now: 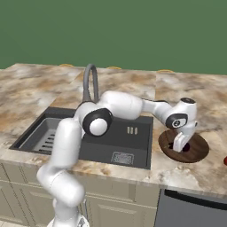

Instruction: Pick the eggplant from the sink and place it in the bowl. Then pick the bowl and place it in the microwave. Then close the microwave door and press the start button.

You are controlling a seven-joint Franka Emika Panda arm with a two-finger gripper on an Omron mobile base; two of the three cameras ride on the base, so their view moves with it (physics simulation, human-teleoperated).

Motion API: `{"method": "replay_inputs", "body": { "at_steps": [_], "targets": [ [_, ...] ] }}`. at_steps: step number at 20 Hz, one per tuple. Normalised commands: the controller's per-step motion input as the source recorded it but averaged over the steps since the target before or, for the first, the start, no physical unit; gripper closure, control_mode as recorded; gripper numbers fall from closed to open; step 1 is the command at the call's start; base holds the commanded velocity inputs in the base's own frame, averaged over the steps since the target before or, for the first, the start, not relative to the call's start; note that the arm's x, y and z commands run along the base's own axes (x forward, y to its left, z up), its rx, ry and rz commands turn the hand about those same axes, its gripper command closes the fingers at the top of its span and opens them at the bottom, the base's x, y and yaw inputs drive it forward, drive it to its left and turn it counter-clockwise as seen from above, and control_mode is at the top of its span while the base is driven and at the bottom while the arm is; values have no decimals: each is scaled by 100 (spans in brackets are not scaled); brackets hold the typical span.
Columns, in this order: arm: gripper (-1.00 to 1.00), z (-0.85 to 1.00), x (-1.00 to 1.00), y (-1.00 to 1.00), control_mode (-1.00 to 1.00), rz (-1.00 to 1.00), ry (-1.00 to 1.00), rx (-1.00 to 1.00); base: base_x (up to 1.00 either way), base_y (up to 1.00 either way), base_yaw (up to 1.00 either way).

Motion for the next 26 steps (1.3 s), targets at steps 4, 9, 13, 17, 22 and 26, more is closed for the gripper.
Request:
{"method": "replay_inputs", "body": {
  "at_steps": [4,9,13,17,22,26],
  "targets": [
    [100,-15,17,-1,-100,15,-13,0,0,0,0],
    [-100,-9,20,0,-100,10,-10,0,0,0,0],
    [-100,-9,33,-9,-100,8,-6,0,0,0,0],
    [-100,-10,27,-11,-100,8,-5,0,0,0,0],
    [-100,2,23,-25,-100,6,-1,1,0,0,0],
    [-100,73,-12,20,-100,1,0,0,0,0,0]
  ]
}}
